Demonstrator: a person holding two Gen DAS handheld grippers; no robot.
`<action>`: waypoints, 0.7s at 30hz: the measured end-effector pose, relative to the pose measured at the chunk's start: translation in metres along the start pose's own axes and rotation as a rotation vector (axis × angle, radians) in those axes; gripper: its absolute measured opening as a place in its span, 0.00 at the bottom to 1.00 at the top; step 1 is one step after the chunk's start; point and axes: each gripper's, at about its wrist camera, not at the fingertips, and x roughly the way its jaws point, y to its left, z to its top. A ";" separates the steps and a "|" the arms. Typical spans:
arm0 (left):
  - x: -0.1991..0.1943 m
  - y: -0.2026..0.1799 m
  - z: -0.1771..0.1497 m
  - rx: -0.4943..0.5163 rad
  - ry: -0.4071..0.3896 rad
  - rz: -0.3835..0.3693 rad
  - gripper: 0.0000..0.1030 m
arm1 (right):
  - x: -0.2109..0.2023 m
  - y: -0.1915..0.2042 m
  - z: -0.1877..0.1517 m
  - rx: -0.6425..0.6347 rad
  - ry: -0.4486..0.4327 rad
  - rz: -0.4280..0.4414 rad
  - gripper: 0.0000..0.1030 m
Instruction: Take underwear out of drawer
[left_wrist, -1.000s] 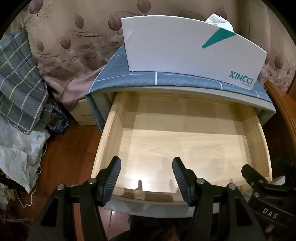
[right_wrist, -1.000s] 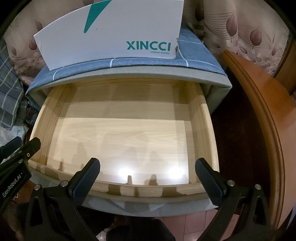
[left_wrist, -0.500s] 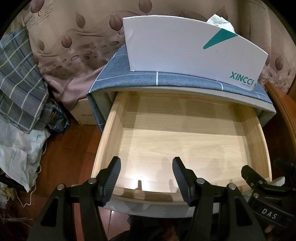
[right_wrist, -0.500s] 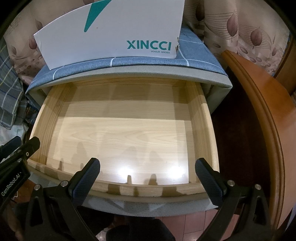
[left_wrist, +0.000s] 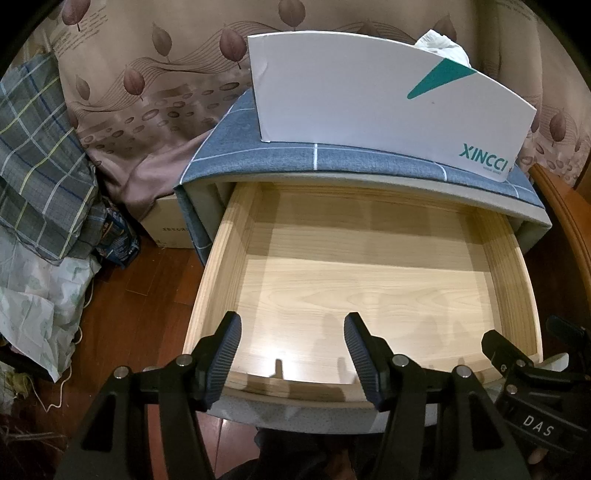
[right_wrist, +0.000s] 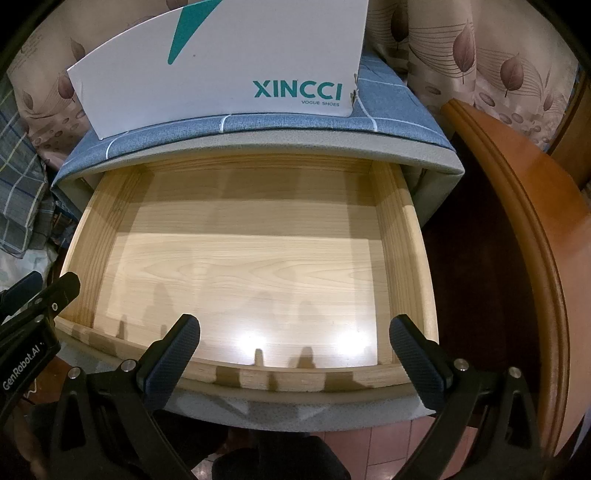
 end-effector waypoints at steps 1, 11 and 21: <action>0.000 0.000 0.000 -0.001 -0.001 0.001 0.58 | 0.000 0.000 0.000 0.000 0.000 0.001 0.99; -0.002 0.000 0.000 -0.001 -0.003 0.001 0.58 | 0.000 0.000 0.000 0.002 0.000 0.000 0.99; -0.008 0.002 0.001 -0.004 -0.033 -0.004 0.58 | 0.000 0.000 0.000 0.001 0.000 0.000 0.99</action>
